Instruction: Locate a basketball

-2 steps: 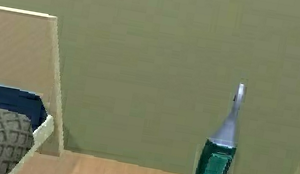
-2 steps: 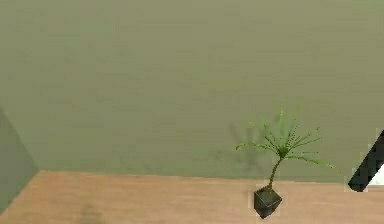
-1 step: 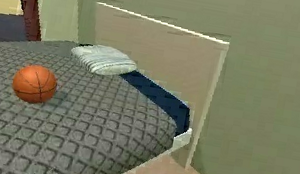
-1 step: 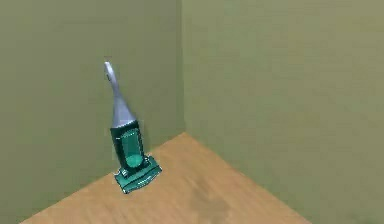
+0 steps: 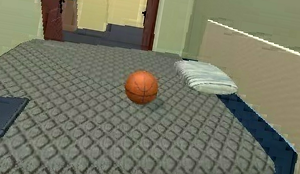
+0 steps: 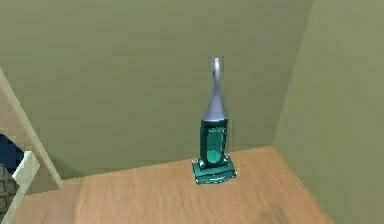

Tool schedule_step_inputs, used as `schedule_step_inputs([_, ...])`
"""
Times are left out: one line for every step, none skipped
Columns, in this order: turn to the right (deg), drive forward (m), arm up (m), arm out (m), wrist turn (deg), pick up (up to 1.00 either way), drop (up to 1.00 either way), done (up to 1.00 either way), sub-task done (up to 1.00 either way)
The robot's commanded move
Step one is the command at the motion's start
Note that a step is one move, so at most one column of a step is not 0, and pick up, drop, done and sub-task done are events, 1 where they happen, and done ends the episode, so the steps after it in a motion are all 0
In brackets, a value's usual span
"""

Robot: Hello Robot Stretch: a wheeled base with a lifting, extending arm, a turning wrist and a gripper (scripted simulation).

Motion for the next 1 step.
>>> schedule_step_inputs([0.0,0.0,0.0,0.0,0.0,0.0,0.0,1.0,0.0])
